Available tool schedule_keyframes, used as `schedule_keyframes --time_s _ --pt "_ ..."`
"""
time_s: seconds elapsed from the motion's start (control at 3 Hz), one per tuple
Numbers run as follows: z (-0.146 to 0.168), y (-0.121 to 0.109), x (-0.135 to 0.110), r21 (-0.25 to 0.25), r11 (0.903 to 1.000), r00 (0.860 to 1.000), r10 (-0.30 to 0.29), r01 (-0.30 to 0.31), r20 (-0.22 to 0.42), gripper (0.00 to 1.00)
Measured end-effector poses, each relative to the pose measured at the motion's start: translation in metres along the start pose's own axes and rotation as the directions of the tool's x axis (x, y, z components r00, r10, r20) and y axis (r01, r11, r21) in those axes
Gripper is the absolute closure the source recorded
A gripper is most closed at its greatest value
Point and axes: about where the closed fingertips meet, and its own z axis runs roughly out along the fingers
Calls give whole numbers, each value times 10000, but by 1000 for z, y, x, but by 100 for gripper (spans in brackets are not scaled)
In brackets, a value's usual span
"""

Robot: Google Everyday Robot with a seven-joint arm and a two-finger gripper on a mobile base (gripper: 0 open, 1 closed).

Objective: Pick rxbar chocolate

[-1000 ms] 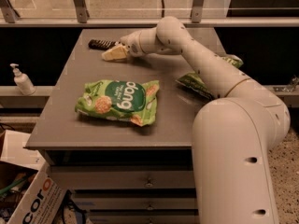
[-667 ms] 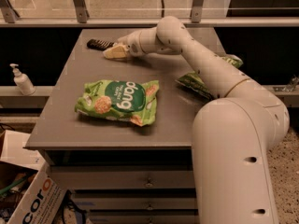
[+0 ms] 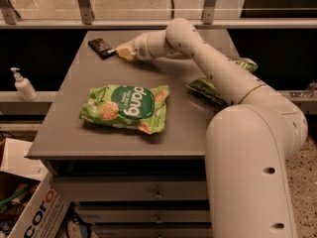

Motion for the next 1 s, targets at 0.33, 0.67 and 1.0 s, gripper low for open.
schedule_keyframes --time_s 0.33,0.67,1.0 --pt "-4 3 -9 61 9999 9996 -94 93 252 100" --pt "-8 6 -18 137 9997 9987 -189 183 482 82" --pt "-5 6 -27 149 9994 9980 -335 328 542 58"
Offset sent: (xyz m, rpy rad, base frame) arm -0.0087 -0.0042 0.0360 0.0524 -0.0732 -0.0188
